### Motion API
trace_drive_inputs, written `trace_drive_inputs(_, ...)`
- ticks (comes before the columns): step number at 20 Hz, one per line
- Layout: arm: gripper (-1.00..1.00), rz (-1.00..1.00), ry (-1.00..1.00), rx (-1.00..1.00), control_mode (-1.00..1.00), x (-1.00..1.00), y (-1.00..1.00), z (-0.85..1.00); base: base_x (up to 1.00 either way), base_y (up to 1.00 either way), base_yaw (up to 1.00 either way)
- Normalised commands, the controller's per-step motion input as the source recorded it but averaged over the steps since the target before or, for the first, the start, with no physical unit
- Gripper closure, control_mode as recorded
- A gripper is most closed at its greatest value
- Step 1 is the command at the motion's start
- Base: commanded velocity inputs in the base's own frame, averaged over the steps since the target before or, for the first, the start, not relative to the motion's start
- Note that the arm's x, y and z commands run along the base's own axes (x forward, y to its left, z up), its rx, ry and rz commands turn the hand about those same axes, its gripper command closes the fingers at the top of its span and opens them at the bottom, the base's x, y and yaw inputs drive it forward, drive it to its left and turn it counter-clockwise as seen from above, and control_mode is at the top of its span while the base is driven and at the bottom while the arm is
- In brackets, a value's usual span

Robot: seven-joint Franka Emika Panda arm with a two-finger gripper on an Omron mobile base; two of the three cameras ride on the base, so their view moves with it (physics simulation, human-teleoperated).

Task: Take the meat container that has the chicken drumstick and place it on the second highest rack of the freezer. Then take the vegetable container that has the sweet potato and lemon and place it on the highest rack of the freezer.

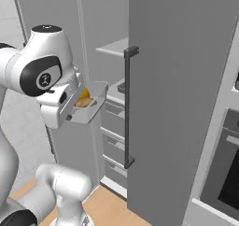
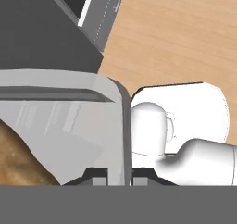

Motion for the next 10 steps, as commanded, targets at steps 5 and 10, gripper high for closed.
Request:
trace_drive_inputs(5,1.0,0.0,0.0,0.0,1.0,0.0,0.0,0.0,0.17,0.54,-0.32)
trace_drive_inputs(10,1.0,0.0,0.0,0.0,1.0,0.0,0.0,0.0,0.24,0.31,-0.08)
